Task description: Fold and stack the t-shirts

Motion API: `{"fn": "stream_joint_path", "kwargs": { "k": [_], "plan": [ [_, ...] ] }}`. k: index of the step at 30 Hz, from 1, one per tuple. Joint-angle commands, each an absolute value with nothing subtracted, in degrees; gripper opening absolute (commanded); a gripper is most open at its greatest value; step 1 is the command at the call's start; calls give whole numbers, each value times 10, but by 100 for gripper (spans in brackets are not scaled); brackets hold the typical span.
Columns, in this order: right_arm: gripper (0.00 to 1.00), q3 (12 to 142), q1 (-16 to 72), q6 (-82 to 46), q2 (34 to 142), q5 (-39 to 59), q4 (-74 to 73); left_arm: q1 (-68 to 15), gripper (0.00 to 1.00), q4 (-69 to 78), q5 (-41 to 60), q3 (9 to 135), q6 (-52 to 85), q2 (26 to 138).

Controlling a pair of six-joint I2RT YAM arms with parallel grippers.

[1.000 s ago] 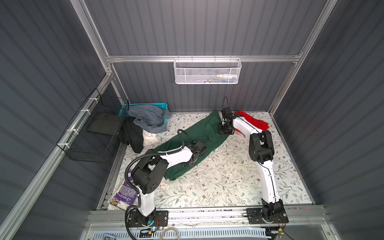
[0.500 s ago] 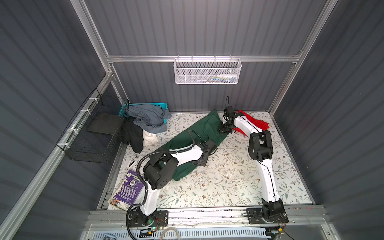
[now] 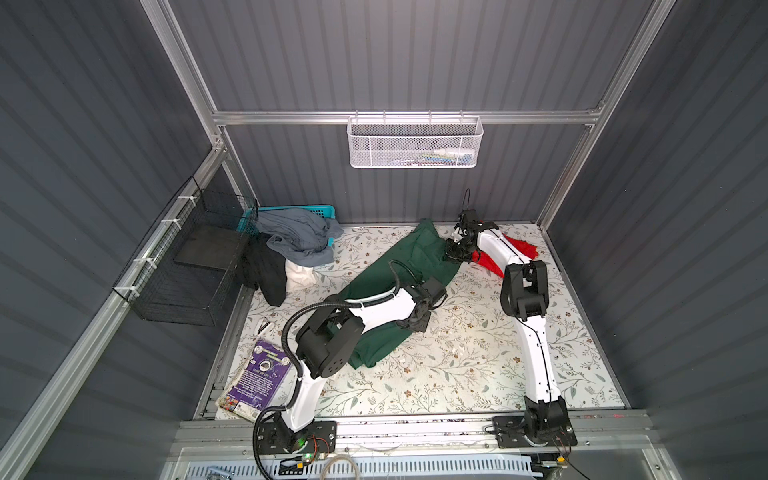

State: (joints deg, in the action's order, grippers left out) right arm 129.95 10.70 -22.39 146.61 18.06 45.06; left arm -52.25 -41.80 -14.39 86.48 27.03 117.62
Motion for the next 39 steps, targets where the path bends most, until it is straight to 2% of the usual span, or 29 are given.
{"fn": "stream_joint_path", "kwargs": {
  "k": [1, 3, 5, 7, 10, 15, 19, 22, 27, 36, 39],
  "plan": [
    [21, 1327, 97, -212, 1478, 183, 481, -522, 32, -458, -191, 854, 287, 1130],
    [34, 1313, 97, -212, 1454, 186, 477, -517, 36, -474, -211, 859, 291, 1117],
    [54, 1255, 97, -219, 1403, 182, 440, -502, 46, -477, -217, 858, 299, 1099],
    [68, 1186, 96, -231, 1345, 172, 399, -482, 51, -465, -212, 846, 303, 1078],
    [76, 1084, 93, -259, 1259, 169, 340, -446, 63, -455, -205, 827, 296, 1051],
    [79, 930, 96, -307, 1159, 164, 290, -377, 79, -441, -210, 774, 273, 1018],
    [79, 788, 106, -349, 1093, 152, 233, -298, 81, -403, -171, 723, 260, 1001],
    [78, 703, 120, -383, 1061, 162, 180, -270, 83, -387, -172, 705, 240, 995],
    [76, 640, 166, -428, 1053, 187, 127, -219, 83, -366, -122, 686, 234, 989],
    [66, 589, 248, -488, 1042, 176, 75, -176, 87, -349, -104, 674, 234, 978],
    [59, 590, 268, -499, 1060, 171, 65, -169, 88, -331, -98, 659, 240, 972]
  ]
}}
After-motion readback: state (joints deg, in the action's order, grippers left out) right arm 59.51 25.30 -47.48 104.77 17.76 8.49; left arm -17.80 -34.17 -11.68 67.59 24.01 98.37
